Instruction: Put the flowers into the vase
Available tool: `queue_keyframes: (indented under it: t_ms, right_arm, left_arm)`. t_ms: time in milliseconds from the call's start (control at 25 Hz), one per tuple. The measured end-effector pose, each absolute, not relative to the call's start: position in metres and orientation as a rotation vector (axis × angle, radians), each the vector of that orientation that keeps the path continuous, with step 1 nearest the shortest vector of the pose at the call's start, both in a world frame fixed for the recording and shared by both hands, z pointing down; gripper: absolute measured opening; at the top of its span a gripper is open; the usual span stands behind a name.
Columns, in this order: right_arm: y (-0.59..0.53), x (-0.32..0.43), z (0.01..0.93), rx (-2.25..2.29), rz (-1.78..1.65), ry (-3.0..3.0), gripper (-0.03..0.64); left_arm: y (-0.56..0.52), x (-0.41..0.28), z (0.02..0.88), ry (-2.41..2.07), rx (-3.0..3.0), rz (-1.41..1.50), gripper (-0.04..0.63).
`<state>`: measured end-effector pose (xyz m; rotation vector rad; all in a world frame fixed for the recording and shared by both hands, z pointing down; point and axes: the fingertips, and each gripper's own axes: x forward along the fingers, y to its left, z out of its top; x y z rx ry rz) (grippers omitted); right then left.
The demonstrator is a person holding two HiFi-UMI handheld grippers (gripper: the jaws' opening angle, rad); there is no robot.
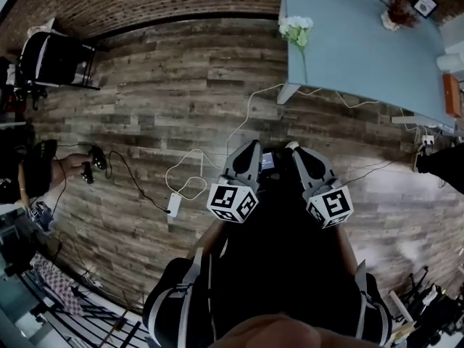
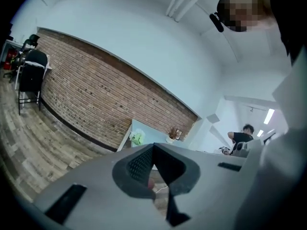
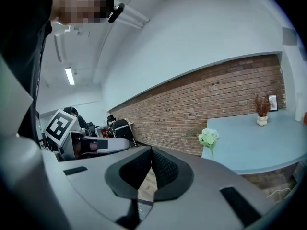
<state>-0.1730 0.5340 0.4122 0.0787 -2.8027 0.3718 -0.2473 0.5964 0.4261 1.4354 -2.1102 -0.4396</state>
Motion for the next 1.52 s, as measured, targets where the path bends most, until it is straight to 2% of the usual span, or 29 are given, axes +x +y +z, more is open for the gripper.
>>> queue_keyframes:
  t_ms: [160, 280, 400, 520, 720, 840, 1000, 1320, 1520]
  right_arm:
    - [0.543, -0.202, 0.421, 0.059, 0.078, -2.754, 0.017]
    - [0.547, -0.214, 0.429, -0.177, -0.139, -2.741, 0.017]
    - [0.53, -0.223, 0.43, -0.372, 0.017, -2.792, 0.017]
    - [0.499, -0.231, 0.427, -0.423, 0.032, -2.792, 0.017]
    - [0.433, -0.242, 0.42, -0.386, 0.11, -2.844, 0.017]
    - [0.397, -0.236, 0.426, -0.345, 0.238, -2.853, 0.017]
    - [0.379, -0.243, 0.435, -0.351, 0.238, -2.827, 0.017]
    - [0.366, -0.297, 0.436, -0.352, 0.176, -2.796, 0.017]
    - [0.337, -0.337, 0.458, -0.14, 0.127, -2.649, 0.017]
  left_arm:
    - [0.588, -0.26, 0.433, -2.067, 1.385, -0.448, 0.037]
    - [0.568, -0.266, 0.441, -2.124, 1.308, -0.402, 0.037]
    - [0.541, -0.28, 0.442, -2.177, 1.248, -0.358, 0.037]
    - [0.508, -0.295, 0.43, -2.205, 1.258, -0.32, 0.037]
    - [0.437, -0.309, 0.403, -2.249, 1.309, -0.341, 0.037]
    - [0.399, -0.296, 0.404, -2.231, 1.388, -0.231, 0.037]
    - [0.382, -0.296, 0.405, -2.241, 1.41, -0.149, 0.037]
    - [0.375, -0.352, 0.414, -2.234, 1.358, -0.191, 0.037]
    - [0.362, -0.41, 0.419, -2.2, 1.359, -0.284, 0.037]
